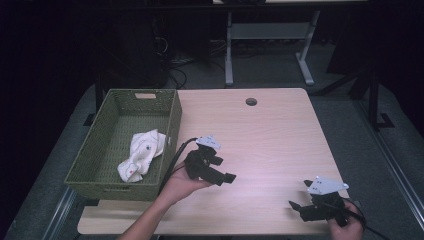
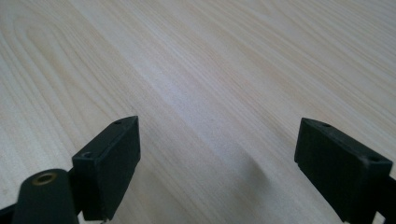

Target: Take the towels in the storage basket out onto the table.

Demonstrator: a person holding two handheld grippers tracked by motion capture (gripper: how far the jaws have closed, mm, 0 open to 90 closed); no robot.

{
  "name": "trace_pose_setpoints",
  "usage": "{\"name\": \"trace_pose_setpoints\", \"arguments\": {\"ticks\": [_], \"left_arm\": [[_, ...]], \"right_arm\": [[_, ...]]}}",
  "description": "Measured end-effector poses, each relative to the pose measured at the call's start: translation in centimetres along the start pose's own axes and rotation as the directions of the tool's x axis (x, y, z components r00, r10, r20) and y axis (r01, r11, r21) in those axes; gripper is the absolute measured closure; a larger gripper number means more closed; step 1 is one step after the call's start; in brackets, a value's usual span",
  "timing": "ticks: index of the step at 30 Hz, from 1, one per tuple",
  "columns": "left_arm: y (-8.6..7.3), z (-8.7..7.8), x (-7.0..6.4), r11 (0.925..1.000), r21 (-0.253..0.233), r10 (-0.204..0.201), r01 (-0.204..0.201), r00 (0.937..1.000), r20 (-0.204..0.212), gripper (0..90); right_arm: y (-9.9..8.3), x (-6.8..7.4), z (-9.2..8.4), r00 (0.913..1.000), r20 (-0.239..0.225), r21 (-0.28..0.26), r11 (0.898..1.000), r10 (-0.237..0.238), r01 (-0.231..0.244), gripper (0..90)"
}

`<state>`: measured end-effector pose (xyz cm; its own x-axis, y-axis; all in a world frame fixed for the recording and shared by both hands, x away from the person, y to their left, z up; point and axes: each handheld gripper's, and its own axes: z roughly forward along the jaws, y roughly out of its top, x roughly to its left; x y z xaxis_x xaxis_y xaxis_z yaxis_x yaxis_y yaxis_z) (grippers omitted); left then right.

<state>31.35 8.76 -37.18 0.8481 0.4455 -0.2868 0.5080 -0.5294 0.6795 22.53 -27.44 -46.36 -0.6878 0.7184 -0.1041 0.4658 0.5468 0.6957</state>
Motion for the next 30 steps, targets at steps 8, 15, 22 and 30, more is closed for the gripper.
{"name": "trace_pose_setpoints", "arguments": {"ticks": [8, 15, 22, 30], "left_arm": [[1.5, -2.2, 0.8, 0.9999, 0.003, -0.012, 0.012, 0.9993, 0.036, 19.8], [2.2, -3.5, 2.3, 0.9983, -0.024, -0.052, 0.053, 0.9979, 0.04, 19.5], [2.1, -5.3, 3.5, 0.9944, -0.048, -0.091, 0.094, 0.9941, 0.06, 19.5], [1.9, -6.9, 4.3, 0.992, -0.052, -0.113, 0.115, 0.993, 0.032, 19.5]], "right_arm": [[-0.1, 0.0, 0.0, 1.0, -0.004, -0.003, 1.0, -0.001, 0.001, 14.0], [-0.1, -0.1, 0.0, 1.0, -0.004, -0.006, 1.0, 0.002, -0.002, 14.0], [0.0, 0.0, 0.1, 1.0, -0.005, -0.002, 1.0, 0.003, -0.003, 14.0], [-0.1, 0.0, 0.1, 1.0, -0.005, -0.002, 1.0, 0.001, -0.001, 14.0]]}}
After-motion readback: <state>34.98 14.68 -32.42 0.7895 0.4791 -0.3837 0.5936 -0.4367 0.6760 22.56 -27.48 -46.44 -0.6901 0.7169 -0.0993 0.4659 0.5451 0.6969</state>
